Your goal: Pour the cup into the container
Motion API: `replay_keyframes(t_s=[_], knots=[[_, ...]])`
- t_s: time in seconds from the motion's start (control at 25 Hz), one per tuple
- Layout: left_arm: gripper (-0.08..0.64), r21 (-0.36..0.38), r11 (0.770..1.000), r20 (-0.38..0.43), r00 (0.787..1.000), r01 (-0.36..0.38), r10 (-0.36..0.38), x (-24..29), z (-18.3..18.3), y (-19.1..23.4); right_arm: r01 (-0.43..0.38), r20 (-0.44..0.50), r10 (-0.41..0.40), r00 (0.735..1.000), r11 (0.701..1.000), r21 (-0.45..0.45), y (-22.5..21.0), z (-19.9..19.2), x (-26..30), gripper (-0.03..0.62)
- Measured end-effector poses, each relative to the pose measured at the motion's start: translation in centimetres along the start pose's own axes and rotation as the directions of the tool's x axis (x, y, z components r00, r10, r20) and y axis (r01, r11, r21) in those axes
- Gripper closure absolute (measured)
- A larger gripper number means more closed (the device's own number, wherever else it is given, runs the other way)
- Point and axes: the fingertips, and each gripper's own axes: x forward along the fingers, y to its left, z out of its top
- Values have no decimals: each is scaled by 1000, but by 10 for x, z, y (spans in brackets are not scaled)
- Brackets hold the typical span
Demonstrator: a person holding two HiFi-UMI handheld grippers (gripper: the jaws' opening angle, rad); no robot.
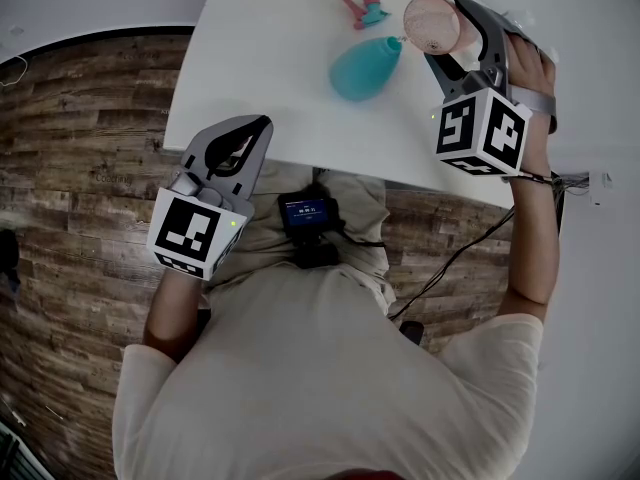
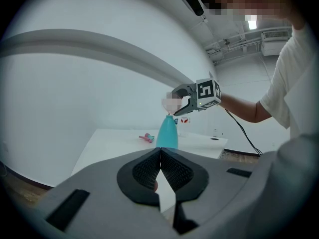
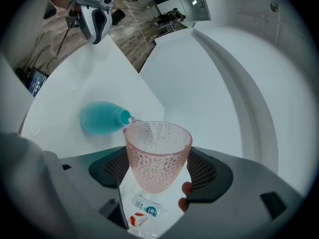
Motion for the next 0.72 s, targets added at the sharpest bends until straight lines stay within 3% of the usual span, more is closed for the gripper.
replay_keyframes(t_s=[0.72], knots=[[548, -14, 1000, 4, 1000, -3, 3, -2, -1, 2, 37, -10, -38, 999, 997, -67, -5, 2, -2, 232]])
